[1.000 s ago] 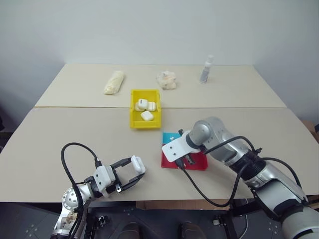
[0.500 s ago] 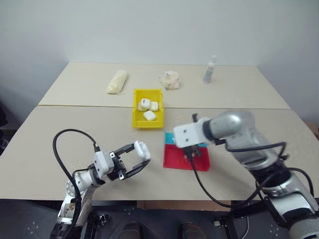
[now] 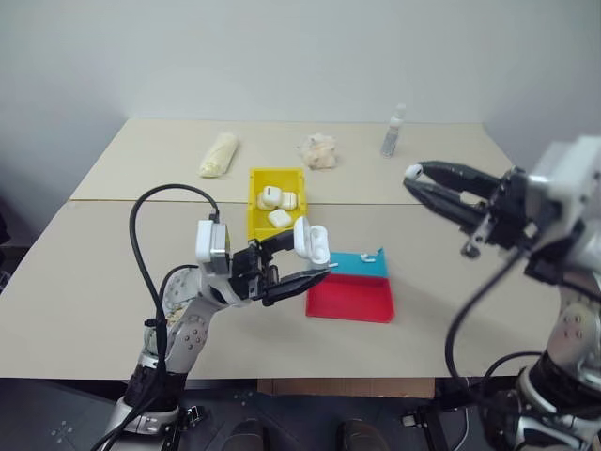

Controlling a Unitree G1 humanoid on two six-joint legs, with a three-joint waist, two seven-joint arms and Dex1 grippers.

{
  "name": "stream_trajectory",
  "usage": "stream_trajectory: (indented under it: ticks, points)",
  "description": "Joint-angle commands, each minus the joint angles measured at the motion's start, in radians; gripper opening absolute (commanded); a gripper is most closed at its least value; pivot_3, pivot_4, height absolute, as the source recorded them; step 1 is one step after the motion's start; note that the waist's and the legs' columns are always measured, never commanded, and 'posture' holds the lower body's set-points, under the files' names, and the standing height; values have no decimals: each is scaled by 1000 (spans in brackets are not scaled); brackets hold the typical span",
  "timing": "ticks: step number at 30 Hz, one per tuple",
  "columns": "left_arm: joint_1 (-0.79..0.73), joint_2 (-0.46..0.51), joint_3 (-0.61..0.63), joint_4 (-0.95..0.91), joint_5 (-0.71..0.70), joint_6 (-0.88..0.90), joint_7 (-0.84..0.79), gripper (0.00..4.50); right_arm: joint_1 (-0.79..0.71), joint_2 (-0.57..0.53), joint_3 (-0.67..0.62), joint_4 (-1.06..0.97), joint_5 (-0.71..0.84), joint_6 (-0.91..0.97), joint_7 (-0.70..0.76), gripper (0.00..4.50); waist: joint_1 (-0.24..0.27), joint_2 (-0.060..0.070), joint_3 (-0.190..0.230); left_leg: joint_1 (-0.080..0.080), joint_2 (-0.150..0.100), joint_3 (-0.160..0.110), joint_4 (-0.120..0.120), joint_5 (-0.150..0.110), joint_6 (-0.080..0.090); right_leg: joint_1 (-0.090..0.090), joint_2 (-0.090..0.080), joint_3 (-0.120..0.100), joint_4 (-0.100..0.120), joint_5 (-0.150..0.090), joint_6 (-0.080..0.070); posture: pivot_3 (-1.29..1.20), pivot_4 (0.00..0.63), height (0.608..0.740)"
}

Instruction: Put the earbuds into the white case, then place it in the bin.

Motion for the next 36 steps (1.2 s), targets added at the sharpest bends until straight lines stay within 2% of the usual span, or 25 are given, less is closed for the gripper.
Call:
stream_trajectory:
  ticks: [1,5,10,16,27,36]
  points:
    - [-49,-17,19,-15,-40,28,-28,2757,17,11,88,-69,62,-48,-92,923,-4,0,0,0,0,0,0,0,0,0,0,0,0,0,0,0,150,740]
    - [-62,-39,31,22,-40,9,-87,2757,21,22,211,-39,64,-161,-131,923,-10,0,0,1,0,0,0,0,0,1,0,0,1,0,0,0,150,740]
    - [-43,-52,37,52,-3,-32,-147,2757,12,26,281,3,114,-244,-150,923,-9,0,0,0,0,0,0,0,0,0,0,0,-1,0,0,0,150,740]
    - [-14,-69,41,48,36,-73,-150,2757,31,24,328,33,199,-293,-158,923,-8,0,0,1,0,-1,0,0,0,0,0,0,0,0,0,0,150,740]
    - [9,-80,55,17,51,-82,-131,2757,82,-77,413,112,158,-375,-155,923,-8,0,0,0,0,0,0,0,0,0,0,0,-1,0,0,0,150,740]
    - [10,-81,51,28,68,-90,-142,2757,87,-93,461,136,144,-411,-178,923,-8,0,0,1,0,0,0,0,0,0,0,0,0,0,0,0,150,740]
